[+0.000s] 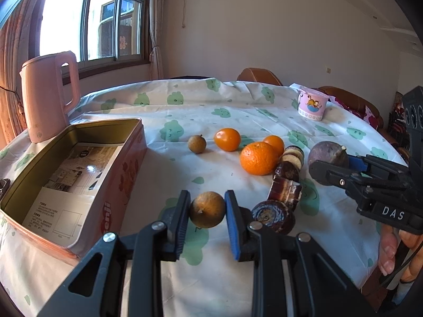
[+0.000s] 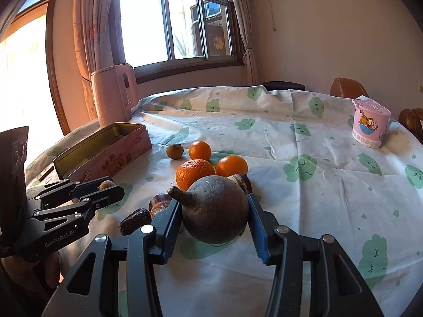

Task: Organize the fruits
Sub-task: 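Lift and carry both held fruits toward the open tin box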

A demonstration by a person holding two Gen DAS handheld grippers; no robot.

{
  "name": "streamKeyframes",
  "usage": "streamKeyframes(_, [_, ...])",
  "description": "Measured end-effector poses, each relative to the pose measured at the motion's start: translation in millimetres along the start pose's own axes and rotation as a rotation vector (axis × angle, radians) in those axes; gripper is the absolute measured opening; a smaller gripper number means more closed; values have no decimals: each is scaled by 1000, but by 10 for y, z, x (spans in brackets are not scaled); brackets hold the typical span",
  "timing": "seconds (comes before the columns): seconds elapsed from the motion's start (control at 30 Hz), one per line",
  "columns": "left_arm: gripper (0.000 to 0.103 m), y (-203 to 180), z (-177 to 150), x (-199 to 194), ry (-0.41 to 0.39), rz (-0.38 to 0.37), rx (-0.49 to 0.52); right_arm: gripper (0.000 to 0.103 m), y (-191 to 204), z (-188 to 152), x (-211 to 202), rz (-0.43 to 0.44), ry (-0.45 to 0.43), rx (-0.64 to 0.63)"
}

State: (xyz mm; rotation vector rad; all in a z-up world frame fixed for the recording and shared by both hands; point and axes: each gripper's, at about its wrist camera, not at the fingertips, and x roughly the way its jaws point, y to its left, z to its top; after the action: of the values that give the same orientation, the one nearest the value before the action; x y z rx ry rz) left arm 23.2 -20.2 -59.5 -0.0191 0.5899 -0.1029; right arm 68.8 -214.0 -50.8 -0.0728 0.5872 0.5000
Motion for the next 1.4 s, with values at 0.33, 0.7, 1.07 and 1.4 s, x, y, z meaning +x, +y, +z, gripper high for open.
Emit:
streamKeyframes(0.33, [28, -29, -6, -28, -29, 21, 10, 50, 26, -18, -60, -1, -36, -13])
streamKeyframes(0.7, [28, -70, -28, -56, -55, 43, 27, 50, 49, -33, -117, 1, -76, -29])
streamKeyframes(1.07, [28, -109, -41, -93, -84, 65, 45, 50, 64, -49, -174, 7, -118, -43])
streamKeyframes(1.4, [28, -121, -47, -116, -98, 74, 51, 50, 87, -64, -226, 7, -156, -65])
